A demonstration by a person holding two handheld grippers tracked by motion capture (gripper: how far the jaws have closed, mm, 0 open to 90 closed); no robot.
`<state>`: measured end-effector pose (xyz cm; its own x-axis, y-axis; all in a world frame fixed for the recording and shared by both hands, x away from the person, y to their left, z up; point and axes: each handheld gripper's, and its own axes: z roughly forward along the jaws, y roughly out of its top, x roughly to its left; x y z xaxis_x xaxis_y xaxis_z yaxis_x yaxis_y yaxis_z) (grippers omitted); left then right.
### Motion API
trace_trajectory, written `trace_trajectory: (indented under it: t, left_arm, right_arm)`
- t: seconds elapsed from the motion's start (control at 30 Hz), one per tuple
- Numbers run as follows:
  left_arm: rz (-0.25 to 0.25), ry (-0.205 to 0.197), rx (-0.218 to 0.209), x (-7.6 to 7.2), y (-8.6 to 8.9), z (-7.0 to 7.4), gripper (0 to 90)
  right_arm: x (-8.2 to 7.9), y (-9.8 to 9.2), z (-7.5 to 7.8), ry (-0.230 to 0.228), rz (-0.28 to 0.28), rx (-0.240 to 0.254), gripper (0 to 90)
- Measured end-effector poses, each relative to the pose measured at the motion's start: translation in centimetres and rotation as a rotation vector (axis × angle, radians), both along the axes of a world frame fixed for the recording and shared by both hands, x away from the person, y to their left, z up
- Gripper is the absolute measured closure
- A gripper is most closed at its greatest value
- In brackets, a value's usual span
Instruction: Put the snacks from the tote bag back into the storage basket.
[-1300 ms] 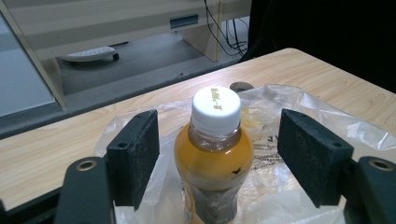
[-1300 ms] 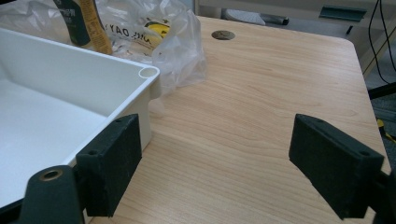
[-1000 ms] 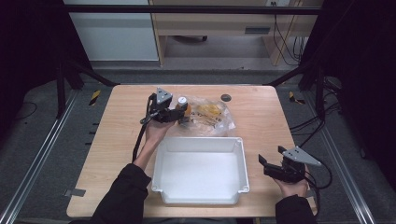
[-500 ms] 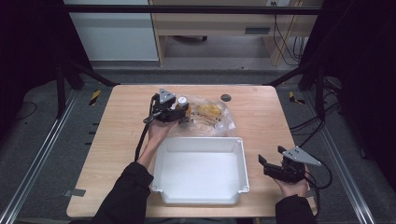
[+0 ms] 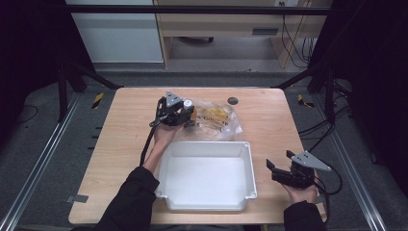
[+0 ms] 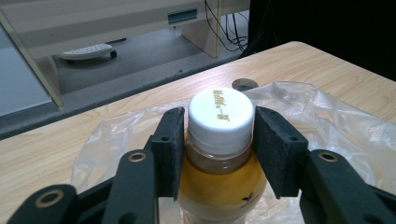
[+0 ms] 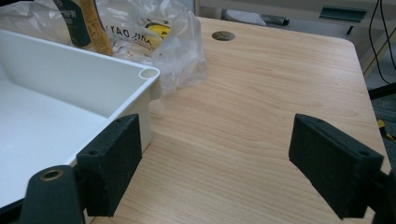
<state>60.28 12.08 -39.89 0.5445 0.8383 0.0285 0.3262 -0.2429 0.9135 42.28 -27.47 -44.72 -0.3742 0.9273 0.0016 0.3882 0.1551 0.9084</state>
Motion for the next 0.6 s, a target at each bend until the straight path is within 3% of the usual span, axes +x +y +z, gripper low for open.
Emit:
trace_trajectory:
  t: [0.27,0.6]
  left_arm:
    - [0.006,-0.016,-0.006,0.10,-0.20,-0.05,56.8]
    - [0.022,0.006,0.006,0.35,-0.53,0.29,58.1]
  right_arm:
    - [0.01,0.03,-0.02,0.002,0.001,0.000,17.2]
    - [-0.01,-0.02,0.00,0.003,0.000,0.001,17.2]
